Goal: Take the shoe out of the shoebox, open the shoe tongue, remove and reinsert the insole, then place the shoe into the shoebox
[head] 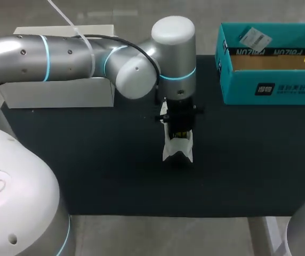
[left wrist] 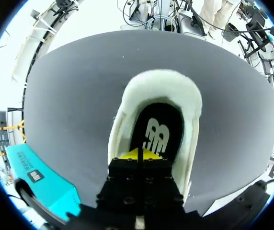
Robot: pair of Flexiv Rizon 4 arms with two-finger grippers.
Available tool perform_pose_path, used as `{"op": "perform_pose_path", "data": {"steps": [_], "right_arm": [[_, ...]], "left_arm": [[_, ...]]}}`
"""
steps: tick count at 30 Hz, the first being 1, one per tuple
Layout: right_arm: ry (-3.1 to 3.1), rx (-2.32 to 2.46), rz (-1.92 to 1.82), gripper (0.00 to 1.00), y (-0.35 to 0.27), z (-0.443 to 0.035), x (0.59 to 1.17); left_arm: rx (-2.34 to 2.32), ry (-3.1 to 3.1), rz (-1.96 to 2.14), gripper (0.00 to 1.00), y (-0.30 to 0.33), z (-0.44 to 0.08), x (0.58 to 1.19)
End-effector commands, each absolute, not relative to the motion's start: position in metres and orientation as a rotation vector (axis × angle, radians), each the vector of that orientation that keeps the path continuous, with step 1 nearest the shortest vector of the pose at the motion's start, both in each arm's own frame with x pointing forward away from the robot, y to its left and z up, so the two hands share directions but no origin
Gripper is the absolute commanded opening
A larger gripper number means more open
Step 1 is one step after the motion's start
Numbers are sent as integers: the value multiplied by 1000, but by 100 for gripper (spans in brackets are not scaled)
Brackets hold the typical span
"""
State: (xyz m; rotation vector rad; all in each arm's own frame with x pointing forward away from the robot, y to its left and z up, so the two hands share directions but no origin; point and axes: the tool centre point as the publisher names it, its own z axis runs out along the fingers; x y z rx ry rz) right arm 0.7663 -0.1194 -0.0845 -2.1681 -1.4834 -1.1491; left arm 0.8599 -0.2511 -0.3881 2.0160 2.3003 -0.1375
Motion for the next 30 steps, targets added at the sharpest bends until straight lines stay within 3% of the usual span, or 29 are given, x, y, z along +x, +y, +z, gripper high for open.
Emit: {"op": "perform_pose_path", "data": {"steps": [1, 14, 16, 18, 20, 21, 22, 30], "right_arm": [[-1482, -2171, -1146, 100, -119, -85, 767], [-1482, -2171, -1146, 100, -119, -85, 767], [-1482, -2171, -1146, 100, -119, -85, 767], [-1482, -2171, -1146, 100, -119, -85, 767], [-1482, -2171, -1146, 100, -119, -85, 767], [-1482, -2171, -1146, 100, -119, -85, 767], [-1482, -2171, -1146, 100, -119, -85, 767], [-1482, -2171, -1146, 100, -119, -85, 767]], "left_arm": [[1962, 2231, -10, 0, -238, -352, 864], [1945, 2213, 176, 0, -238, -360, 886], [1946, 2219, 180, 44, -238, -363, 887], [1943, 2222, 180, 51, -239, -366, 888], [1942, 2226, 183, 72, -240, -368, 889], [1939, 2231, 183, 90, -240, -368, 888], [1938, 2232, 184, 100, -240, -368, 888], [1909, 2248, 196, 100, -236, -368, 891]]}}
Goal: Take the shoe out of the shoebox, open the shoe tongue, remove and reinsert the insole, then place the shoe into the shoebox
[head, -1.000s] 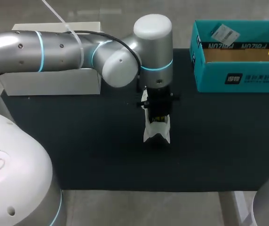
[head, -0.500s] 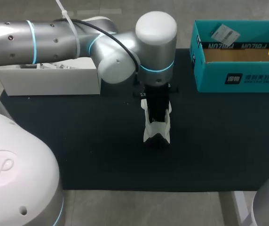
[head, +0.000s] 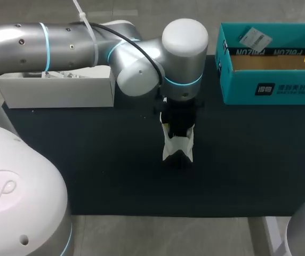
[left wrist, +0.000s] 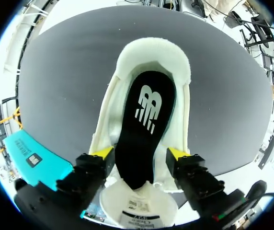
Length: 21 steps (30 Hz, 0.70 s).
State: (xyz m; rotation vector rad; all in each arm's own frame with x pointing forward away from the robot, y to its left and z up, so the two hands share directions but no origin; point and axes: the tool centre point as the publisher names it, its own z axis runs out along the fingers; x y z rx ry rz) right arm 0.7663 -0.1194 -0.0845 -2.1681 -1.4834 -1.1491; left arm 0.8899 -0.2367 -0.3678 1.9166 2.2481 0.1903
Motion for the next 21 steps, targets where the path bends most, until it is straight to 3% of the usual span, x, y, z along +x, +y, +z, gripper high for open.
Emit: {"op": "perform_pose_path", "data": {"steps": [1, 21], "right_arm": [[-1482, -2171, -1146, 100, -119, -85, 767], [-1482, -2171, -1146, 100, -119, -85, 767]], "left_arm": [[1905, 2247, 199, 100, -236, -368, 891], [1755, 2250, 187, 100, -234, -318, 907]]}}
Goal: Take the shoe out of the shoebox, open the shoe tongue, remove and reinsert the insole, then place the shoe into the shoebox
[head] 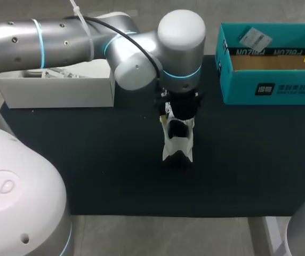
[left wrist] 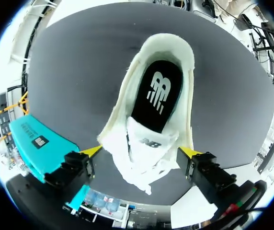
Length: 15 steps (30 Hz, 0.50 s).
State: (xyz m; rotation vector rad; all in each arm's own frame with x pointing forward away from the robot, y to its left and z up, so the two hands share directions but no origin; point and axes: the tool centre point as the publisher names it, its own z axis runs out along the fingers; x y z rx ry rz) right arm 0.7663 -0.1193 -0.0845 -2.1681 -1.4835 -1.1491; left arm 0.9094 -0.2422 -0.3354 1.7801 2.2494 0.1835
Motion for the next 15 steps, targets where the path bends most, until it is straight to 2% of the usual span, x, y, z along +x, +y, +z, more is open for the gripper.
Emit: {"op": "perform_pose_path", "data": {"steps": [1, 2, 3, 4, 5, 15], "right_arm": [[-1482, -2171, -1146, 100, -119, -85, 767], [-1482, -2171, -1146, 100, -119, -85, 767], [-1482, -2171, -1146, 100, -119, -85, 767], [-1482, -2171, -1146, 100, -119, -85, 767], [-1482, -2171, -1146, 100, -119, -85, 767], [-1482, -2171, -1146, 100, -119, -85, 767]], "left_arm": [[1738, 2259, 194, 96, -234, -314, 908], [1722, 2266, 193, 81, -235, -310, 910], [1712, 2276, 199, 58, -235, -308, 911], [1705, 2277, 206, 18, -237, -306, 911], [1690, 2291, 216, 0, -238, -304, 911], [1583, 2395, 228, 0, -238, -316, 900]]}}
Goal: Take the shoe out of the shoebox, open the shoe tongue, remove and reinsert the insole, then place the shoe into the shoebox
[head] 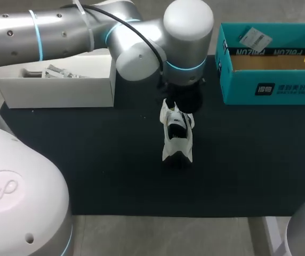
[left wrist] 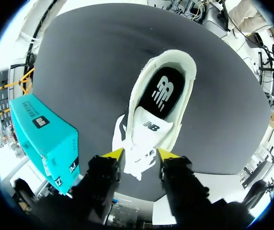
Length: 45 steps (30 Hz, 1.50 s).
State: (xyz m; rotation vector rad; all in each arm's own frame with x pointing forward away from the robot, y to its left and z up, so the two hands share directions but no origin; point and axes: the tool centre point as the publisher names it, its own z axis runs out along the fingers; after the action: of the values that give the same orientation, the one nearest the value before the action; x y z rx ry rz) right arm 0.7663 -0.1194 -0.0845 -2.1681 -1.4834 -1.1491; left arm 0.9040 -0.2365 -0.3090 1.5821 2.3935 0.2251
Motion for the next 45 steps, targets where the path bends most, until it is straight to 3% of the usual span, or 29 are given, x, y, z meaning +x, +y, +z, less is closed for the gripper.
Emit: {"op": "perform_pose_path", "data": {"steps": [1, 21, 26, 45], "right_arm": [[-1482, -2171, -1146, 100, -119, -85, 767], [-1482, -2171, -1146, 100, -119, -85, 767], [-1482, -2171, -1146, 100, -119, -85, 767], [-1482, -2171, -1146, 100, -119, -85, 767]], "left_arm": [[1586, 2397, 224, 0, -238, -318, 898], [1616, 2499, 213, 0, -231, -350, 889], [1386, 2612, 96, 0, -229, -327, 888], [1386, 2612, 96, 0, -229, -327, 888]]}}
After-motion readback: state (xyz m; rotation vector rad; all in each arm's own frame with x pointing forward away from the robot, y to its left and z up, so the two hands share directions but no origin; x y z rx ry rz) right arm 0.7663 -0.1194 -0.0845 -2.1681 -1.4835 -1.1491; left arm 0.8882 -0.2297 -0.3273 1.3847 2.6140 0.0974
